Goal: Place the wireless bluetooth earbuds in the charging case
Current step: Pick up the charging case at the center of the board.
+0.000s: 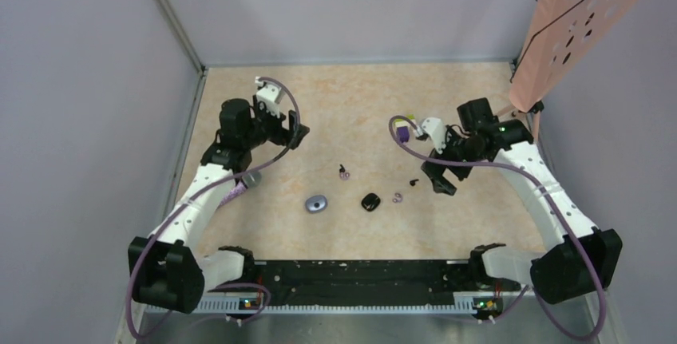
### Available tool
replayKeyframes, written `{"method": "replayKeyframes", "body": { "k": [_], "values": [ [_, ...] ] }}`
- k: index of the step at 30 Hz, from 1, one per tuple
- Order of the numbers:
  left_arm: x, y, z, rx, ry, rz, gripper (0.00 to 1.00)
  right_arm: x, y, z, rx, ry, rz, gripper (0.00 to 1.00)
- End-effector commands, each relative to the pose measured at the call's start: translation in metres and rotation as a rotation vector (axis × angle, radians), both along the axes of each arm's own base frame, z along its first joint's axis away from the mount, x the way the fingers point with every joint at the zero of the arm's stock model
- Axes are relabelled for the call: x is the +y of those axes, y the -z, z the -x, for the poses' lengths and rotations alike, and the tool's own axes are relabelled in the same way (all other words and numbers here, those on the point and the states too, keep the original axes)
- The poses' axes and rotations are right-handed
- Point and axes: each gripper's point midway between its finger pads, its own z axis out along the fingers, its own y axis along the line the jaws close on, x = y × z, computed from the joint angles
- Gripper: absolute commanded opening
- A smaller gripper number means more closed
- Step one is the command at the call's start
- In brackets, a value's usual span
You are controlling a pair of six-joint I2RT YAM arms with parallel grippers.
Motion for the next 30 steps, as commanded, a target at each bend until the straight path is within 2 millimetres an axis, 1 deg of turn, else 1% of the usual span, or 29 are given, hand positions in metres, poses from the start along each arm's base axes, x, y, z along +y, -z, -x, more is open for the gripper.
{"method": "replayKeyframes", "body": {
  "k": [1,2,4,5,7,8,9,12,13,15,17,19,22,24,26,30],
  "values": [
    [-0.004,-0.003,0.007,-0.072,0.001,0.029,0.86,0.044,-0.022,-0.029,-0.197,-0.167,-0.103,0.97],
    [-0.001,-0.005,0.006,-0.092,-0.013,0.017,0.86,0.053,-0.026,-0.041,-0.258,-0.180,-0.131,0.97],
    [0.002,-0.009,0.010,-0.106,-0.006,-0.022,0.85,0.069,-0.032,-0.052,-0.319,-0.209,-0.208,0.96],
    [0.002,-0.007,0.014,-0.108,0.025,-0.057,0.85,0.078,-0.033,-0.050,-0.327,-0.245,-0.261,0.93],
    [0.005,-0.004,0.017,-0.107,0.039,-0.095,0.85,0.090,-0.024,-0.042,-0.323,-0.346,-0.307,0.84],
    [0.007,-0.003,0.018,-0.071,0.018,-0.088,0.85,0.096,-0.021,-0.038,-0.324,-0.394,-0.321,0.78],
    [0.007,0.001,0.021,-0.021,0.011,-0.081,0.85,0.102,-0.017,-0.034,-0.325,-0.436,-0.334,0.75],
    [-0.002,0.012,0.039,0.107,0.076,-0.059,0.84,0.118,0.004,-0.018,-0.342,-0.592,-0.327,0.69],
    [-0.004,0.016,0.043,0.141,0.080,-0.043,0.84,0.121,0.014,-0.014,-0.355,-0.646,-0.310,0.69],
    [0.000,0.027,0.046,0.218,0.006,0.004,0.84,0.128,0.029,-0.010,-0.399,-0.747,-0.277,0.68],
    [0.002,0.034,0.051,0.284,-0.043,0.073,0.85,0.137,0.038,-0.009,-0.438,-0.845,-0.264,0.67],
    [0.001,0.040,0.056,0.324,-0.045,0.123,0.86,0.144,0.050,-0.004,-0.431,-0.928,-0.261,0.68],
    [0.004,0.046,0.057,0.339,-0.060,0.158,0.86,0.153,0.073,0.001,-0.369,-1.025,-0.246,0.71],
    [0.006,0.045,0.056,0.334,-0.066,0.162,0.87,0.160,0.081,0.004,-0.328,-1.069,-0.248,0.73],
    [0.010,0.044,0.055,0.322,-0.077,0.155,0.89,0.168,0.082,0.004,-0.292,-1.093,-0.264,0.75],
    [0.019,0.042,0.053,0.317,-0.106,0.116,0.90,0.175,0.091,0.005,-0.237,-1.115,-0.258,0.75]
  ]
}}
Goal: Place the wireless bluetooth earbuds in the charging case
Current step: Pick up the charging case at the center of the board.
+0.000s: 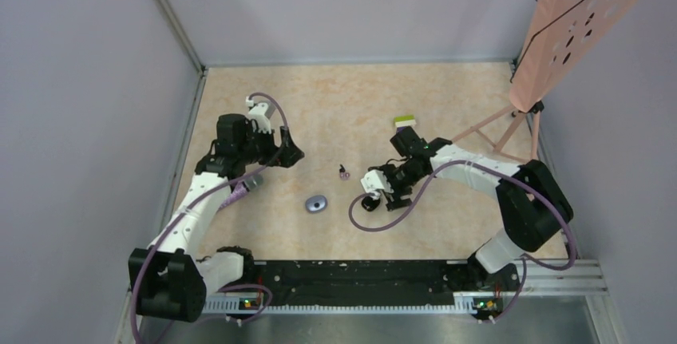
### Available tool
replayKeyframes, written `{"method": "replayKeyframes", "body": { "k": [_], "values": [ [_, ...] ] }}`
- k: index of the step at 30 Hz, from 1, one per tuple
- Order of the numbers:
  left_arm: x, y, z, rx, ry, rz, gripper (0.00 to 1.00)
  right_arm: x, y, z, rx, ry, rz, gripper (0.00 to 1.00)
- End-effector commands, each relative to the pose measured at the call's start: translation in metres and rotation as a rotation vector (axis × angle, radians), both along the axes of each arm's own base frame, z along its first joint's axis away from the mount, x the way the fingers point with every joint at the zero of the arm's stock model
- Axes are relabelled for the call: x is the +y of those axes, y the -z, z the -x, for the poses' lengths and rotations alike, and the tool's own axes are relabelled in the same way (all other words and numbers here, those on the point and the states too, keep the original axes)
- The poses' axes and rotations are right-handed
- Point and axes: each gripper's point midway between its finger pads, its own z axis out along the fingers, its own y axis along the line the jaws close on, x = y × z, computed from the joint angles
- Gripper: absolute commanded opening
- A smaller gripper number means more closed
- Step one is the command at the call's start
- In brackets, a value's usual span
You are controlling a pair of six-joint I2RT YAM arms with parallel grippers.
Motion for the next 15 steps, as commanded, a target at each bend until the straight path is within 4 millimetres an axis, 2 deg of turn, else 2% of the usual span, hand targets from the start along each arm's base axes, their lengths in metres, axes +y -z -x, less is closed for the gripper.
{"method": "replayKeyframes", "body": {
  "k": [1,7,15],
  "values": [
    [0.006,-0.021,-0.003,-0.055,-0.016,-0.010,0.90,0.023,-0.015,-0.005,-0.034,-0.099,-0.057,0.75],
    [0.015,-0.027,-0.004,-0.071,-0.041,-0.016,0.90,0.023,0.005,-0.007,-0.049,-0.134,0.006,0.76],
    [0.015,-0.031,-0.008,-0.091,-0.050,0.012,0.90,0.032,0.021,-0.006,-0.036,-0.153,0.055,0.76]
  ]
}}
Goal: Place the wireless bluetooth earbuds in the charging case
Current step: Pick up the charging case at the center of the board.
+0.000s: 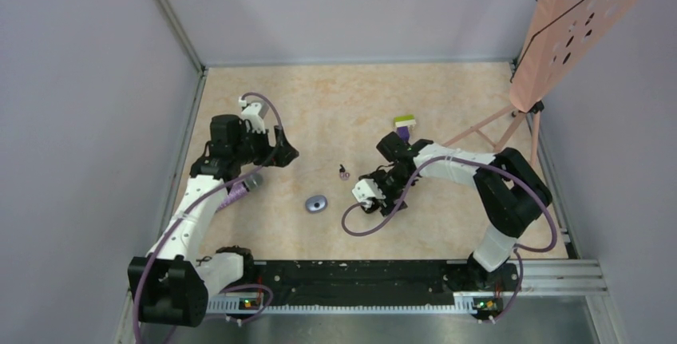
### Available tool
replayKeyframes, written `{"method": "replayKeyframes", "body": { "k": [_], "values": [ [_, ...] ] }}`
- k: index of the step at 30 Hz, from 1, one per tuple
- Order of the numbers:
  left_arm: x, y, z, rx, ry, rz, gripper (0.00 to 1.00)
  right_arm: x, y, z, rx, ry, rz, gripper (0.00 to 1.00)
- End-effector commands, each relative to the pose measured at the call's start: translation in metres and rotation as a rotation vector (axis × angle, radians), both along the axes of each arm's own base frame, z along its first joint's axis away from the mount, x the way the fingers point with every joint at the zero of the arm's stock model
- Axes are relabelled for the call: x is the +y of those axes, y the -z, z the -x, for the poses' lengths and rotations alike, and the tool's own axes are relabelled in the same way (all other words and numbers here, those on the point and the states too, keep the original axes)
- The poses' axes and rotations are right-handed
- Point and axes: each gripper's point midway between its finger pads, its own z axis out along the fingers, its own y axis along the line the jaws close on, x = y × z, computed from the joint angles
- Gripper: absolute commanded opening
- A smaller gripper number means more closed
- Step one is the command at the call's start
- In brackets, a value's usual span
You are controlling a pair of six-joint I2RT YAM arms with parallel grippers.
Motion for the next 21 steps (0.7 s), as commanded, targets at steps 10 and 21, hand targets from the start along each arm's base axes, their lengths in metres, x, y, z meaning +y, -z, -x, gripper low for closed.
{"method": "replayKeyframes", "body": {
  "k": [10,21],
  "values": [
    [-0.003,-0.023,-0.013,-0.079,0.012,0.025,0.88,0.023,-0.001,-0.005,-0.009,0.004,-0.012,0.71],
    [-0.014,-0.028,-0.011,-0.151,0.142,0.014,0.85,0.024,-0.018,-0.002,0.147,0.231,-0.004,0.27]
  ]
}}
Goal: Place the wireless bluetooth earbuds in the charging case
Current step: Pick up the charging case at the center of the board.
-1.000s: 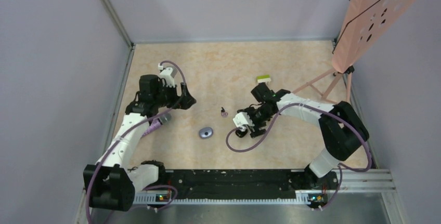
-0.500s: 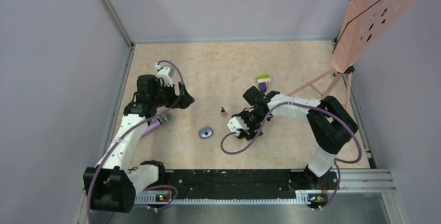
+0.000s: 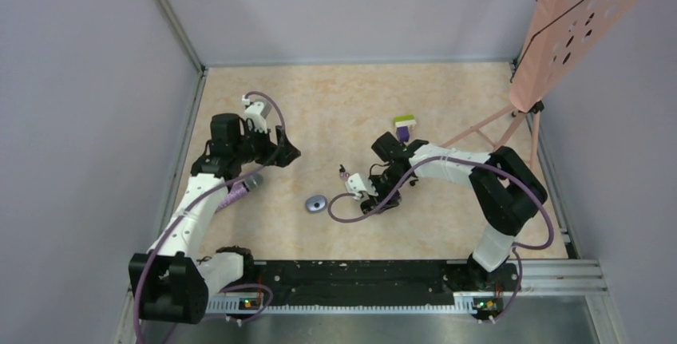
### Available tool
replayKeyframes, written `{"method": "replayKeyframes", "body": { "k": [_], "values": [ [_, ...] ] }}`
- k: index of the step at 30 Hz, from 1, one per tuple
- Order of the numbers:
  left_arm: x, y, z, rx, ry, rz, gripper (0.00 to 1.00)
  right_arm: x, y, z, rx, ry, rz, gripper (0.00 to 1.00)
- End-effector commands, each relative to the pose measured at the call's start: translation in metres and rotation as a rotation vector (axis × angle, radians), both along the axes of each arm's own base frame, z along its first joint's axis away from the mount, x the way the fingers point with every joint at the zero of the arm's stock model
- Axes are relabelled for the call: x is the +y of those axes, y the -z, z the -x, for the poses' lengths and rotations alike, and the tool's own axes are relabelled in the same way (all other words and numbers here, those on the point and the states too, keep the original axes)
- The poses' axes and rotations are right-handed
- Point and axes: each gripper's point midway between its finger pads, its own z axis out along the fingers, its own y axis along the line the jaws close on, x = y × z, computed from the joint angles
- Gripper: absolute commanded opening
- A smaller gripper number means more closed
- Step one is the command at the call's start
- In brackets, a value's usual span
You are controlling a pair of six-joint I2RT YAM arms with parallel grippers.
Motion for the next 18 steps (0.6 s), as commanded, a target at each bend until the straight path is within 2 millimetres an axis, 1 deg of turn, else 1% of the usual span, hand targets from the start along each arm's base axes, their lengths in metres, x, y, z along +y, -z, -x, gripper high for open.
{"method": "replayKeyframes", "body": {
  "k": [1,3,5,6,7,9,11,12,13,15,18],
  "values": [
    [-0.010,-0.029,-0.007,-0.150,0.118,-0.004,0.85,0.012,-0.030,-0.007,0.095,0.137,-0.052,0.26],
    [-0.014,-0.038,-0.004,-0.243,0.208,-0.044,0.85,0.013,-0.053,-0.016,0.123,0.190,-0.089,0.25],
    [-0.022,-0.052,0.004,-0.364,0.335,-0.085,0.85,0.010,-0.076,-0.023,0.151,0.223,-0.116,0.25],
    [-0.026,-0.058,0.010,-0.435,0.413,-0.123,0.85,0.011,-0.091,-0.029,0.154,0.233,-0.137,0.25],
    [-0.032,-0.064,0.019,-0.511,0.505,-0.161,0.84,0.009,-0.101,-0.029,0.168,0.234,-0.144,0.25],
    [-0.040,-0.074,0.036,-0.742,0.717,-0.325,0.85,0.009,-0.119,-0.027,0.189,0.217,-0.158,0.24],
    [-0.048,-0.076,0.055,-0.920,0.899,-0.449,0.85,0.009,-0.131,-0.021,0.220,0.181,-0.159,0.25],
    [-0.052,-0.077,0.062,-1.012,0.968,-0.502,0.85,0.010,-0.136,-0.018,0.248,0.181,-0.155,0.25],
    [-0.056,-0.079,0.066,-1.092,1.015,-0.543,0.85,0.013,-0.141,-0.019,0.265,0.186,-0.159,0.22],
    [-0.066,-0.085,0.071,-1.253,1.073,-0.583,0.83,0.019,-0.145,-0.020,0.311,0.187,-0.162,0.21],
    [-0.080,-0.095,0.072,-1.403,1.100,-0.571,0.77,0.028,-0.157,-0.025,0.322,0.171,-0.193,0.21]
  ]
}}
